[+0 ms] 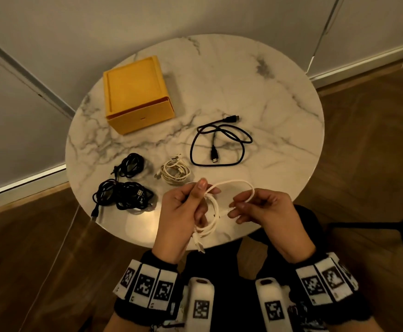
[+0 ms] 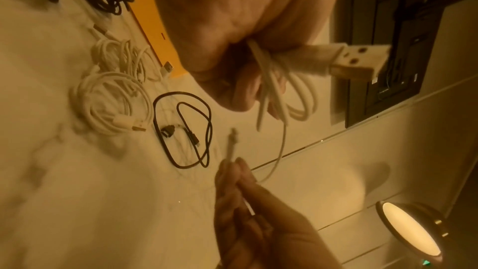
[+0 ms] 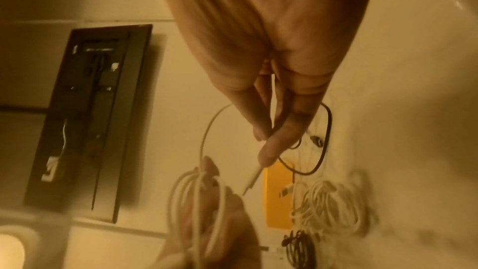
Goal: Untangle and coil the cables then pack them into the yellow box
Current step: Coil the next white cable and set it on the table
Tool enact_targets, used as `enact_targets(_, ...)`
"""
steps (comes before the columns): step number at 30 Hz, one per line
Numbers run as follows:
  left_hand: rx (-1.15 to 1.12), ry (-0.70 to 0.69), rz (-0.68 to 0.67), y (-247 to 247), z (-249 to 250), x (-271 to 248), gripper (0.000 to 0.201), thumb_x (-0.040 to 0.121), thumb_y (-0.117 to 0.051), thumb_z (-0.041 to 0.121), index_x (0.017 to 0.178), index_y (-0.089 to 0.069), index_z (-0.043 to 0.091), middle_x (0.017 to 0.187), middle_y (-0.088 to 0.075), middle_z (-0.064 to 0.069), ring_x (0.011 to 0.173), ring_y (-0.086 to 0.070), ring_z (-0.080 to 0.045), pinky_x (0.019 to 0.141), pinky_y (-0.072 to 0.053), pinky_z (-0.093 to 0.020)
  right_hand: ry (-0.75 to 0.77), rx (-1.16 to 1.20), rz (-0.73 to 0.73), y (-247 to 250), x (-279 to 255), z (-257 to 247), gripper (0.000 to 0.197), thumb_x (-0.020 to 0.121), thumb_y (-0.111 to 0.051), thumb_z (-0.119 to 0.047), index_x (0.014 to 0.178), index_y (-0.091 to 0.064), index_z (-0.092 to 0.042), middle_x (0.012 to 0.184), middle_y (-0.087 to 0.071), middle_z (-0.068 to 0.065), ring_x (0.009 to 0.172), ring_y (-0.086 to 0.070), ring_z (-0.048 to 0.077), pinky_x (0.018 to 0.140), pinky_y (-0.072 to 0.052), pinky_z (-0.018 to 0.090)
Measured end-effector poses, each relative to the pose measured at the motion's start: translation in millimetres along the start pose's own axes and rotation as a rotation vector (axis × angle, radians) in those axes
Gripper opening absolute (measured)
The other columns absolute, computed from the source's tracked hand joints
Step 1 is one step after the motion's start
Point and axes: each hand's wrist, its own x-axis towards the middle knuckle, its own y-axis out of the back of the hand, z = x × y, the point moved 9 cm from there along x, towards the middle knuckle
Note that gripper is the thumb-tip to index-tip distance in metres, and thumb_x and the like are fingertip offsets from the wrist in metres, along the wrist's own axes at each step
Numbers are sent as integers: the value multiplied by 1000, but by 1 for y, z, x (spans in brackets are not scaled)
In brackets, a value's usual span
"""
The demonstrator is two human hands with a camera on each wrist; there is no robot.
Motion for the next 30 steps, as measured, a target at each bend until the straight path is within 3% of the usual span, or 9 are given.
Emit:
enact_targets(6,-35,33,11,2,-9,8,35,86,-55,37,71,-70,9,41,-35,-6,35,-29,-11,37,-27,-18,-116,270,-102,-27,-4,6,13,75,-60,8,87,-64,6,72,-67,17,55,-63,19,49,-48,22)
enact_targets(10,-71,-20,-30,-5,-4,9,33,89,-58,35,68,-71,14,51,-43,-32,48,-41,-30,46,-40,-26,-204,333,-117,-38,-7,17,18,69,-62,6,87,-65,4,66,-65,15,48,-59,16,43,-46,20)
enact_targets(14,38,-142,-36,-13,9,8,33,91,-57,33,68,-69,12,40,-40,-11,37,-38,-23,43,-40,-23,-173,284,-91,-40,-9,21,18,66,-64,2,84,-65,4,59,-64,14,41,-55,15,39,-42,20)
enact_targets(18,105,-202,-3,-13,18,9,33,88,-54,29,69,-66,5,39,-38,4,35,-30,-7,39,-27,-18,-131,231,-46,-32,-6,19,20,62,-69,-3,81,-65,3,62,-65,16,46,-59,18,40,-43,22)
enact_targets(21,88,-185,-43,-20,18,6,40,88,-52,28,72,-62,-7,39,-38,5,35,-30,-4,39,-29,-16,-50,225,-1,-24,0,14,21,57,-74,-5,73,-64,4,62,-65,17,48,-62,20,42,-49,24)
enact_targets(24,116,-194,-31,-19,18,5,40,89,-52,27,74,-62,-9,41,-38,5,36,-30,-4,40,-28,-15,-28,251,-45,-25,0,12,41,49,-89,-19,74,-67,4,65,-65,18,50,-61,21,47,-51,25)
enact_targets(27,85,-162,-25,-15,15,8,34,90,-54,25,73,-63,-2,46,-44,-4,38,-36,-8,38,-32,-19,-56,272,-81,-31,-4,11,29,67,-79,-20,82,-69,3,67,-66,15,52,-58,19,49,-48,24)
enact_targets(30,187,-227,-13,-16,19,5,31,93,-53,21,65,-59,8,43,-46,7,39,-38,-4,42,-33,-17,-117,277,-91,-35,-9,12,35,84,-60,-27,97,-72,3,78,-67,21,67,-58,26,58,-45,29)
